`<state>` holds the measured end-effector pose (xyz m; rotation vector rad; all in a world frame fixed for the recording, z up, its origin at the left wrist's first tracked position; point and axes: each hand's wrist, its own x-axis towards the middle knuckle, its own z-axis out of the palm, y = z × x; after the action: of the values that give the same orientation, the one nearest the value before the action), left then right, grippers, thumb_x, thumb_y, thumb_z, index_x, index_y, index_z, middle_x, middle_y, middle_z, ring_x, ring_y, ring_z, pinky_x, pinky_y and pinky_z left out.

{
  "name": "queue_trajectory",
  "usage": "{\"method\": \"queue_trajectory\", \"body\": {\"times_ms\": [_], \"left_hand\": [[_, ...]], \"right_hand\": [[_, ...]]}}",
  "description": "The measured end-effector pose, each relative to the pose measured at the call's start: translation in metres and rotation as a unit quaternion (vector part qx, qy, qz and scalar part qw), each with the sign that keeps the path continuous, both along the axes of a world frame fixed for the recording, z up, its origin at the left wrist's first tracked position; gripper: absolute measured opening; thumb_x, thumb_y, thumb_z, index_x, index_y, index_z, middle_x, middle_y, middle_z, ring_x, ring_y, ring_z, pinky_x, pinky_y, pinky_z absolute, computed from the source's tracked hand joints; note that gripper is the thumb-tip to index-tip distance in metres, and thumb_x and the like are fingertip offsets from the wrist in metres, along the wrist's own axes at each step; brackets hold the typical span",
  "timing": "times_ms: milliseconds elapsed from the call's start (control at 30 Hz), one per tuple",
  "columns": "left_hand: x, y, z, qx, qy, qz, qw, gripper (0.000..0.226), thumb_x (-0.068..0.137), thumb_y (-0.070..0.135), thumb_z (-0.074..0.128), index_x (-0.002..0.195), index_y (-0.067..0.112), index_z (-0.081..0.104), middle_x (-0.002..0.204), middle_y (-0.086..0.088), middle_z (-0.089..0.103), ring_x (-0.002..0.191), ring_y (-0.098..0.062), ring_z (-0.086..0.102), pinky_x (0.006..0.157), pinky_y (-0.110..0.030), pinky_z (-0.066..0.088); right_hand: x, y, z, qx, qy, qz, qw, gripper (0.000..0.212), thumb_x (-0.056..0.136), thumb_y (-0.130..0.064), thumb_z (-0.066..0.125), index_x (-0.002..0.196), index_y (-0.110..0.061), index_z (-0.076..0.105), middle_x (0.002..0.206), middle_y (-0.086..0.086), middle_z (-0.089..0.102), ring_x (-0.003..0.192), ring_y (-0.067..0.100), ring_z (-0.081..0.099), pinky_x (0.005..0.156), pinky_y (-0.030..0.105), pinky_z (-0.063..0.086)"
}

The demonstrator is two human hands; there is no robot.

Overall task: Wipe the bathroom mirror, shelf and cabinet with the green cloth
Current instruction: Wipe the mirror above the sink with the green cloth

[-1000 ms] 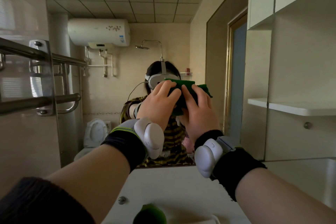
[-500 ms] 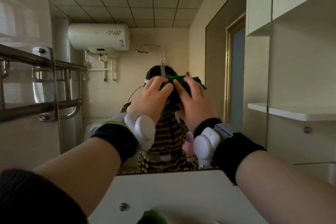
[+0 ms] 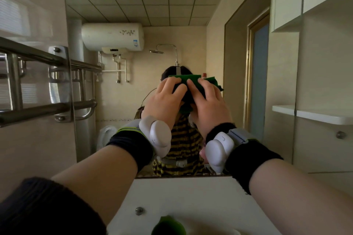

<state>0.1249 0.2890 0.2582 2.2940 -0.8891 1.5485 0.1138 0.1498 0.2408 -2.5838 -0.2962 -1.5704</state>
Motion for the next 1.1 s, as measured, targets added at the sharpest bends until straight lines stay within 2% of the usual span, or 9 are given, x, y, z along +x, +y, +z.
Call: {"method": "queue_trajectory", "body": {"times_ms": [133, 333, 567, 767, 1100], "left_hand": [[0.002, 0.004, -0.006, 0.007, 0.015, 0.015, 1.000, 0.036, 0.084, 0.004, 0.061, 0.119, 0.009, 0.054, 0.137, -0.008, 0.041, 0.130, -0.025, 0.035, 0.082, -0.037, 0.051], [0.003, 0.016, -0.015, 0.029, 0.036, 0.026, 0.999, 0.039, 0.085, 0.004, 0.061, 0.122, 0.012, 0.051, 0.141, -0.005, 0.036, 0.134, -0.022, 0.030, 0.081, -0.038, 0.053], [0.002, 0.022, -0.010, 0.048, 0.041, 0.039, 0.997, 0.041, 0.085, 0.008, 0.062, 0.123, 0.014, 0.047, 0.139, -0.004, 0.033, 0.129, -0.023, 0.033, 0.080, -0.036, 0.052], [0.001, 0.032, 0.002, 0.030, 0.031, 0.058, 0.997, 0.039, 0.086, 0.009, 0.060, 0.122, 0.013, 0.047, 0.138, -0.005, 0.034, 0.125, -0.022, 0.037, 0.075, -0.034, 0.048], [0.002, 0.039, 0.010, -0.028, 0.016, 0.040, 0.999, 0.031, 0.090, 0.011, 0.055, 0.121, 0.010, 0.053, 0.135, -0.007, 0.041, 0.124, -0.023, 0.038, 0.073, -0.030, 0.043]], "right_hand": [[0.000, 0.004, -0.006, 0.007, -0.005, 0.002, 1.000, 0.064, 0.091, -0.020, 0.052, 0.147, -0.026, 0.020, 0.148, 0.007, 0.024, 0.135, 0.027, 0.018, 0.108, 0.037, 0.028], [0.000, 0.014, -0.019, 0.008, 0.004, -0.001, 1.000, 0.065, 0.090, -0.022, 0.051, 0.147, -0.027, 0.019, 0.148, 0.007, 0.025, 0.135, 0.027, 0.022, 0.105, 0.040, 0.033], [-0.001, 0.017, -0.014, -0.008, 0.034, -0.013, 0.999, 0.069, 0.091, -0.025, 0.049, 0.147, -0.032, 0.008, 0.150, 0.002, 0.011, 0.138, 0.025, 0.012, 0.108, 0.039, 0.030], [-0.001, 0.026, 0.009, -0.041, 0.041, 0.002, 0.998, 0.070, 0.090, -0.018, 0.048, 0.148, -0.028, 0.010, 0.150, 0.004, 0.011, 0.138, 0.026, 0.011, 0.110, 0.037, 0.023], [0.008, 0.041, 0.018, -0.039, 0.007, -0.002, 0.999, 0.069, 0.090, -0.018, 0.050, 0.148, -0.026, 0.013, 0.150, 0.006, 0.017, 0.137, 0.028, 0.015, 0.110, 0.040, 0.025]]}}
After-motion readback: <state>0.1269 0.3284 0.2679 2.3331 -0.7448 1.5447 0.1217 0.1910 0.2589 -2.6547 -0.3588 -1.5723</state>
